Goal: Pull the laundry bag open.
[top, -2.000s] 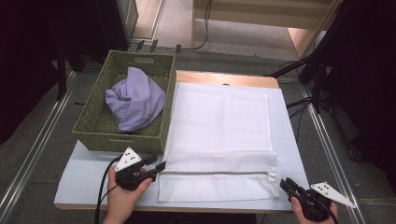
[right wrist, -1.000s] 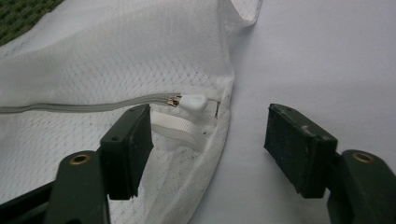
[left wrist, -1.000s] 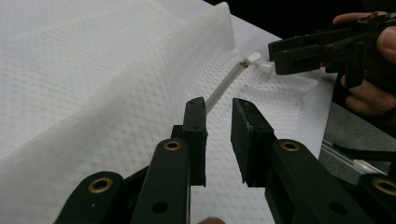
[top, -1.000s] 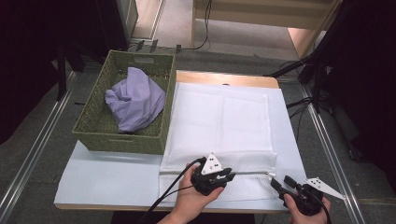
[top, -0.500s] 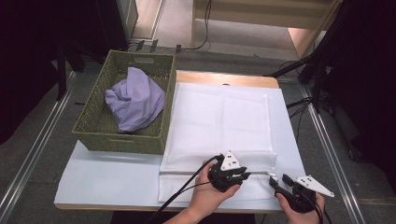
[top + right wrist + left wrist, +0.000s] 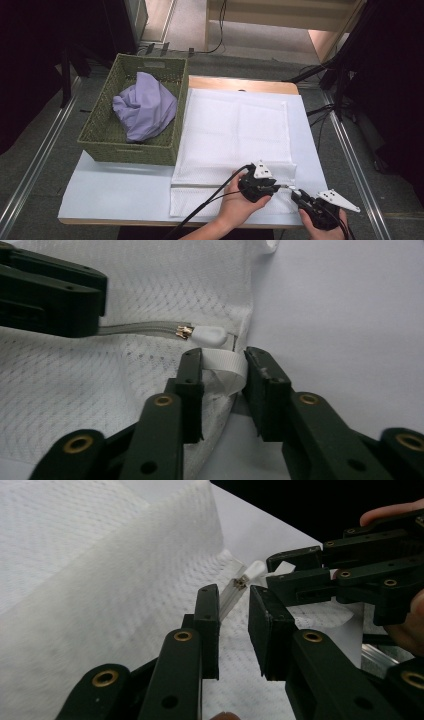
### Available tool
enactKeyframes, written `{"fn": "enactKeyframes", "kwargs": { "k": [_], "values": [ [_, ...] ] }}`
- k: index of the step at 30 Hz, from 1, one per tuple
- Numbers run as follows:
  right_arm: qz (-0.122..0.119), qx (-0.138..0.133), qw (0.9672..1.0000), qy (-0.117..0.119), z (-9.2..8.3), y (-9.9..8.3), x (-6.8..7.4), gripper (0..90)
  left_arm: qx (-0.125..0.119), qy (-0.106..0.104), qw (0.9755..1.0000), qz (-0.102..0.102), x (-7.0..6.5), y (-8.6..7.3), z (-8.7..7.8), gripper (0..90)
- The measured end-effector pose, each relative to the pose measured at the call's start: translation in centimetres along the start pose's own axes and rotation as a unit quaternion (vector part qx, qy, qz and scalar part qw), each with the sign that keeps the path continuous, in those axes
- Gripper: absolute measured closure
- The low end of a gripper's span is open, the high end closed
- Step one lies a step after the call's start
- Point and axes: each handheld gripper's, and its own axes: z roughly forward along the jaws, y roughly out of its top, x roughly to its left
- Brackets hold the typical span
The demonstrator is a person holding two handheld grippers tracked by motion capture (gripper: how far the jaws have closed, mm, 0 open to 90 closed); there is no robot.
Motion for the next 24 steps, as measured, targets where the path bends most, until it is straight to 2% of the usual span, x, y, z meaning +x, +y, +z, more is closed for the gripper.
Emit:
{"fn": "enactKeyframes", "kwargs": {
  "k": [3, 5, 9, 11, 13, 15, 17, 20, 24],
  "values": [
    [0.0, 0.007, 1.0, 0.002, 0.0, 0.1, -0.1, 83.7, 0.008, -0.004, 1.0, -0.002, -0.2, 0.1, 0.9, 74.6],
    [0.017, 0.016, 0.9996, 0.018, 0.0, 0.2, -0.5, 89.6, 0.012, -0.004, 0.9999, -0.003, -0.3, 0.1, 1.4, 74.5],
    [0.047, 0.008, 0.9975, 0.052, 0.0, 0.0, -1.2, 90.0, 0.028, -0.008, 0.9996, -0.005, -0.1, 0.0, 2.2, 74.4],
    [0.052, -0.005, 0.9967, 0.062, -0.2, -0.1, -1.2, 90.0, 0.039, -0.006, 0.9992, -0.006, 0.0, 0.1, 2.3, 74.5],
    [0.053, -0.024, 0.9958, 0.072, -0.6, 0.1, -1.1, 90.0, 0.041, -0.012, 0.999, -0.016, 0.2, 0.1, 2.4, 74.3],
    [0.046, -0.05, 0.9939, 0.087, -1.0, 0.3, -0.9, 90.0, 0.042, -0.018, 0.9987, -0.022, 0.3, 0.1, 2.4, 73.5],
    [0.026, -0.066, 0.9921, 0.103, -1.3, 0.6, -0.3, 90.0, 0.041, -0.024, 0.9985, -0.026, 0.4, 0.1, 2.4, 72.5],
    [-0.002, -0.065, 0.9916, 0.112, -1.3, 0.7, 0.6, 90.0, 0.041, -0.031, 0.998, -0.035, 0.6, 0.1, 2.4, 72.1],
    [-0.005, -0.066, 0.9914, 0.113, -1.2, 0.7, 0.9, 90.0, 0.042, -0.044, 0.997, -0.046, 1.0, 0.1, 2.3, 73.2]
  ]
}}
